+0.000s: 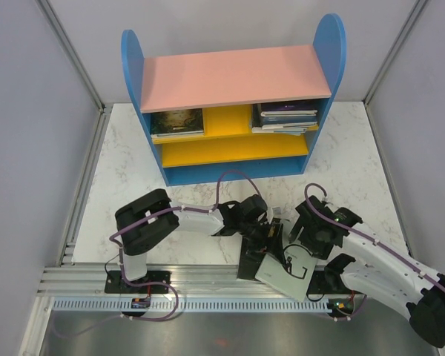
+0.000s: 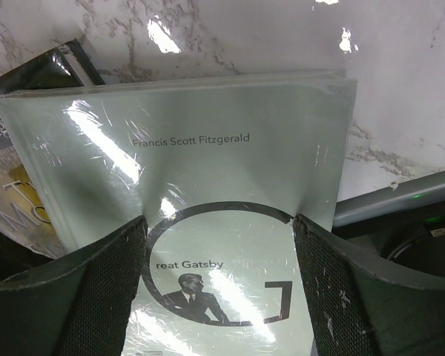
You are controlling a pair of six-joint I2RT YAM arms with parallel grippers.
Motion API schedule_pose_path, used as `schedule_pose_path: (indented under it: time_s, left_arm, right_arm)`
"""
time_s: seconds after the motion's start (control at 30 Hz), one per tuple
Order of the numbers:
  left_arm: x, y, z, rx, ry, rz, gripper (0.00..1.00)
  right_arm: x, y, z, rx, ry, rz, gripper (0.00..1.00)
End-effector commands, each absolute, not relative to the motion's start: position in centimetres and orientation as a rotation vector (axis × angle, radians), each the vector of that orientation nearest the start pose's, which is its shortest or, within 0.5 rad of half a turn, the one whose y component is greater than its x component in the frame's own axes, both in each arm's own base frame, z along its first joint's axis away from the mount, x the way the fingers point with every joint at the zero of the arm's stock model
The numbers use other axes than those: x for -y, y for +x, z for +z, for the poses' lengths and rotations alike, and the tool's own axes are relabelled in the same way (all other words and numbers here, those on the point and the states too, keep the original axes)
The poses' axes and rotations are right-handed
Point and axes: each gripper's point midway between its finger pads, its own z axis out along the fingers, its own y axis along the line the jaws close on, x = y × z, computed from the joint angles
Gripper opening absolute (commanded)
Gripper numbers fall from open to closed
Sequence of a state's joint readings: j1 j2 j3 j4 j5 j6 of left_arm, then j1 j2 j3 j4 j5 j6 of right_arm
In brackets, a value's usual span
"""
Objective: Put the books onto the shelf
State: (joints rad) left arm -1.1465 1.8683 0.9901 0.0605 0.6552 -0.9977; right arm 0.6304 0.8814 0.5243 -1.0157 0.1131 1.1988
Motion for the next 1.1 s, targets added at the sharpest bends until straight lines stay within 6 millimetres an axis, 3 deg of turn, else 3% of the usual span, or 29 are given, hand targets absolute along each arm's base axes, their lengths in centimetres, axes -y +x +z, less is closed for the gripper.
schedule_pose_path:
  time_s: [0.0, 0.03, 0.13, 0.17, 0.2, 0.23, 0.27, 0.37, 0.47, 0.5, 0.57, 0.6, 0.63, 0.67, 0.83, 0.87, 0.97, 1.0, 1.07]
  left_arm:
    - [44.0, 3.8, 4.4, -2.919, 0.562, -1.575, 0.78]
    - [44.1, 3.6, 4.8, -2.923, 0.538, -1.606, 0.75]
    - [44.4, 3.2, 5.4, -2.875, 0.523, -1.711, 0.48]
    - [44.5, 3.1, 5.6, -2.883, 0.468, -1.745, 0.26]
    - [43.9, 2.8, 5.0, -2.903, 0.432, -1.753, 0.16]
    - [44.4, 3.0, 6.0, -2.834, 0.430, -1.832, 0.06]
    - [44.4, 3.0, 6.2, -2.845, 0.381, -1.854, 0.02]
    - [43.9, 3.1, 6.7, -2.822, 0.344, -1.876, 0.02]
    - [43.0, 3.7, 7.7, -2.778, 0.308, -1.871, 0.02]
    - [42.3, 3.9, 7.5, -2.781, 0.275, -1.847, 0.02]
    - [41.4, 4.9, 9.2, -2.726, 0.225, -1.860, 0.02]
    - [40.2, 5.1, 8.6, -2.735, 0.177, -1.832, 0.02]
    - [39.7, 6.0, 10.2, -2.675, 0.141, -1.864, 0.02]
    - [38.6, 6.1, 9.8, -2.684, 0.098, -1.845, 0.02]
    - [35.8, 8.6, 12.9, -2.540, -0.033, -1.859, 0.02]
    - [35.1, 8.7, 14.4, -2.487, -0.033, -1.880, 0.02]
    - [33.0, 9.9, 15.1, -2.441, -0.132, -1.844, 0.02]
    - [32.2, 10.2, 16.5, -2.385, -0.158, -1.852, 0.02]
    - [30.6, 11.2, 17.4, -2.320, -0.234, -1.845, 0.02]
  right_arm:
    - [-11.1, 8.4, 0.0, -2.896, 0.920, 0.199, 0.83]
    - [-11.1, 8.4, -0.2, -2.895, 0.920, 0.201, 0.82]
    - [-11.5, 8.5, 0.2, -2.875, 0.924, 0.260, 0.82]
    - [-11.7, 9.0, 0.8, -2.841, 0.923, 0.308, 0.82]
    - [-12.0, 9.3, 1.2, -2.822, 0.926, 0.338, 0.82]
    - [-12.2, 9.5, 1.5, -2.803, 0.934, 0.366, 0.81]
    - [-12.4, 9.8, 2.0, -2.779, 0.935, 0.403, 0.81]
    - [-12.9, 11.2, 3.7, -2.707, 0.922, 0.471, 0.81]
    - [-13.8, 13.2, 7.3, -2.617, 0.829, 0.565, 0.86]
    - [-14.4, 14.2, 9.6, -2.567, 0.796, 0.616, 0.88]
    - [-14.8, 15.4, 12.6, -2.489, 0.729, 0.680, 0.94]
    - [-14.9, 15.6, 13.4, -2.466, 0.716, 0.699, 0.98]
    - [-15.2, 15.7, 14.1, -2.454, 0.694, 0.730, 0.98]
    - [-15.8, 15.9, 14.8, -2.433, 0.673, 0.782, 0.98]
    - [-17.9, 15.7, 15.7, -2.402, 0.643, 0.972, 0.98]
    - [-18.2, 15.8, 15.9, -2.385, 0.638, 1.001, 0.98]
    - [-18.6, 16.0, 16.5, -2.337, 0.648, 1.068, 0.98]
    - [-19.1, 15.8, 16.7, -2.338, 0.634, 1.109, 0.98]
    - [-20.0, 16.2, 17.4, -2.309, 0.615, 1.182, 0.98]
